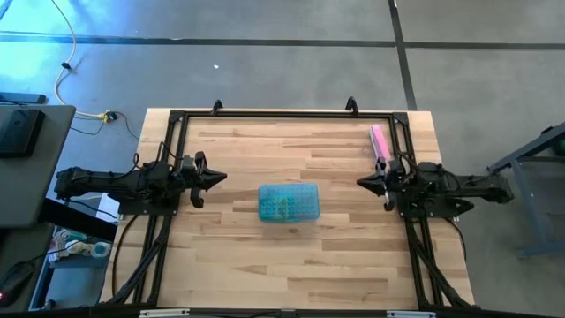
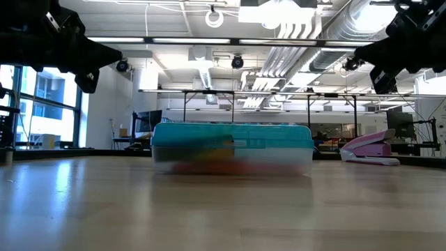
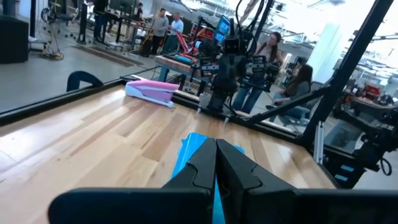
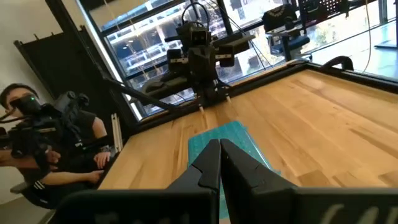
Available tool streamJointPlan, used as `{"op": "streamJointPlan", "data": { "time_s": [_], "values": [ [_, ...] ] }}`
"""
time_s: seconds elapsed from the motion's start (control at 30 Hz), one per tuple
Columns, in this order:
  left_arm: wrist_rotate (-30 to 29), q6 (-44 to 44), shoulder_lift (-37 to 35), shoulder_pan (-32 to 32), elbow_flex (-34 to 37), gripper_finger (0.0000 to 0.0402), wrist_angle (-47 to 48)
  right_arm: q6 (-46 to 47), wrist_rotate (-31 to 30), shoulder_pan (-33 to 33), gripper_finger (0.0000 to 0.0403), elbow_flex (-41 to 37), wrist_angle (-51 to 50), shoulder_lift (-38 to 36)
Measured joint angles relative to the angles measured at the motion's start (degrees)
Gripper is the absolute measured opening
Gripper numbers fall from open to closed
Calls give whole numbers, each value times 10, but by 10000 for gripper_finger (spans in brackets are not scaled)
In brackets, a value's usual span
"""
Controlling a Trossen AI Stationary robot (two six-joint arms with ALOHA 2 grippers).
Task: Pack school essentials
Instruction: Return to Home Position
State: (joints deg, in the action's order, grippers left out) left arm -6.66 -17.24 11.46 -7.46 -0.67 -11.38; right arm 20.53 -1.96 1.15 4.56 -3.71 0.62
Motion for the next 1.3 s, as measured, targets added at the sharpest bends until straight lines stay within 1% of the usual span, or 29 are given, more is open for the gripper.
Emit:
{"op": "streamJointPlan", "data": {
  "time_s": [0.17,0.53,0.77,1.3],
  "values": [
    [0,14,0,0,0,0,0,5,0,0,0,-40,49,0],
    [0,35,0,0,0,0,1,-7,-4,0,0,-40,49,7],
    [0,-6,0,0,0,1,1,-14,-4,0,0,-40,49,8],
    [0,-6,0,0,0,0,2,-11,-4,0,0,-40,48,8]
  ]
}}
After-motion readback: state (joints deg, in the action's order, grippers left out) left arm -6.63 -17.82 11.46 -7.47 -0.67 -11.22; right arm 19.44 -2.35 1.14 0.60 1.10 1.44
